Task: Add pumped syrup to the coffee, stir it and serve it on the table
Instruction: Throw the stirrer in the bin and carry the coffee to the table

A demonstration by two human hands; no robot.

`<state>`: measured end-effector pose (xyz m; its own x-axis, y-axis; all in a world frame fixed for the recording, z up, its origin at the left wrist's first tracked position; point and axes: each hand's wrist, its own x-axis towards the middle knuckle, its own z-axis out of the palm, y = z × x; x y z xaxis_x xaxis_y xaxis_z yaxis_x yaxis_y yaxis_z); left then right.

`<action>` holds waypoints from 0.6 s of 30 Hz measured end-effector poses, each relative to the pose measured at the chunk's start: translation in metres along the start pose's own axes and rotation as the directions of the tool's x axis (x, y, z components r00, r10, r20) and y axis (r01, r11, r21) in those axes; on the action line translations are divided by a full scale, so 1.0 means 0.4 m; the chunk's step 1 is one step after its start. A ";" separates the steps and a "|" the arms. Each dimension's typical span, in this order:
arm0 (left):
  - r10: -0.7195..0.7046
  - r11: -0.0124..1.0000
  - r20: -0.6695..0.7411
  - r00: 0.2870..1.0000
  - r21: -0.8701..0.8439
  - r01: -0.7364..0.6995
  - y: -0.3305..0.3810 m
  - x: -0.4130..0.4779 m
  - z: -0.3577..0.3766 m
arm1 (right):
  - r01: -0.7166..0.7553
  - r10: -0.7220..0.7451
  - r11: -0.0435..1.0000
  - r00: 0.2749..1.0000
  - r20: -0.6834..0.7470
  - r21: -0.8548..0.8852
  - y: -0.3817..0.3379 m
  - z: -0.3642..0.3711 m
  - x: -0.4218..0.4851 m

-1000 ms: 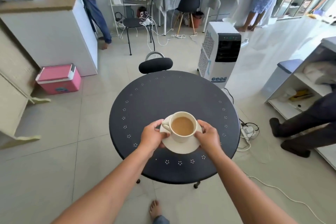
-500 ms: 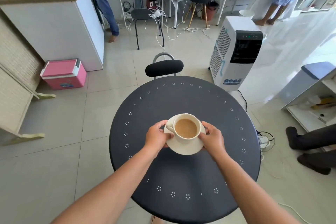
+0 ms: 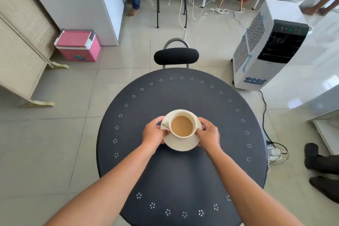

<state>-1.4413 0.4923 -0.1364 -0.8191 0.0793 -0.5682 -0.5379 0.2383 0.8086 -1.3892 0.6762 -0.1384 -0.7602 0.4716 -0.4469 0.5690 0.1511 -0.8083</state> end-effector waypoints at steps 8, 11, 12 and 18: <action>-0.070 0.997 -0.084 0.994 -0.037 0.068 -0.017 0.076 0.069 | 0.002 0.004 0.994 0.999 0.051 -0.106 0.018 -0.003 0.120; -0.075 0.997 -0.092 0.993 0.000 0.075 -0.025 0.101 0.084 | 0.012 -0.001 0.988 0.997 0.071 -0.154 0.026 0.003 0.160; -0.076 0.997 -0.100 0.992 0.010 0.077 -0.029 0.109 0.088 | 0.010 0.003 0.986 0.997 0.078 -0.166 0.028 0.006 0.171; -0.041 0.996 -0.150 0.988 0.069 0.052 -0.052 0.144 0.095 | 0.026 -0.004 0.976 0.995 0.102 -0.217 0.031 0.024 0.205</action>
<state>-1.4696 0.5289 -0.1917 -0.8171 -0.0765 -0.5714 -0.5644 0.3081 0.7658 -1.4476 0.7083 -0.1886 -0.7906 0.3802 -0.4800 0.6032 0.3485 -0.7175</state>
